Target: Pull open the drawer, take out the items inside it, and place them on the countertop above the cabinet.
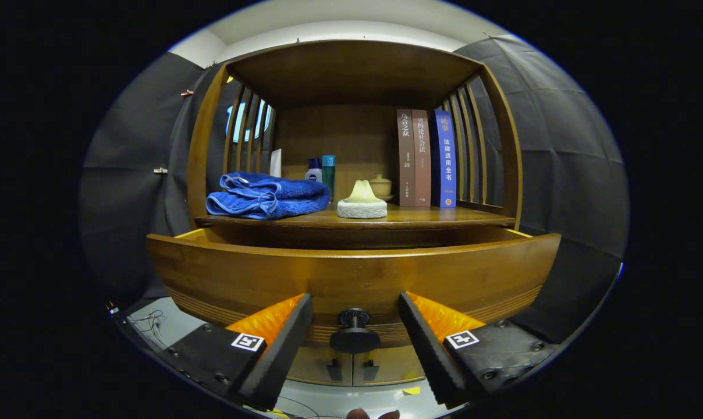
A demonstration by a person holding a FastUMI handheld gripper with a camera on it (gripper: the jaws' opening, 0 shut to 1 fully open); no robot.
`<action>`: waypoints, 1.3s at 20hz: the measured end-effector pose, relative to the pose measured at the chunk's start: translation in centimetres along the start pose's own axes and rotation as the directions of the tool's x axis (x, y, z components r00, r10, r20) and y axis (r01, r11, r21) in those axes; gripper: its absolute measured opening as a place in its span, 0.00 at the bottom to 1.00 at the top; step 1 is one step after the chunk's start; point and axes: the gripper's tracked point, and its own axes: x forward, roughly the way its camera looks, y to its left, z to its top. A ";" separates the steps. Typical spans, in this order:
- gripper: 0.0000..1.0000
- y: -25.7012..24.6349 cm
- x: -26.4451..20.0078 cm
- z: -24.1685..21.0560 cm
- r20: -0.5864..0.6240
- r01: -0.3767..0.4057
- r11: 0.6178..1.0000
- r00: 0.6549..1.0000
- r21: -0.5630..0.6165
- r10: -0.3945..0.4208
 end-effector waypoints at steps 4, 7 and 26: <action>0.98 0.1 2.6 0.2 0.001 0.004 1.000 1.000 -0.023 -0.004; 0.98 0.1 4.4 0.3 -0.009 0.004 1.000 1.000 -0.021 -0.004; 1.00 0.8 6.2 3.0 -0.008 0.000 0.999 1.000 -0.041 -0.001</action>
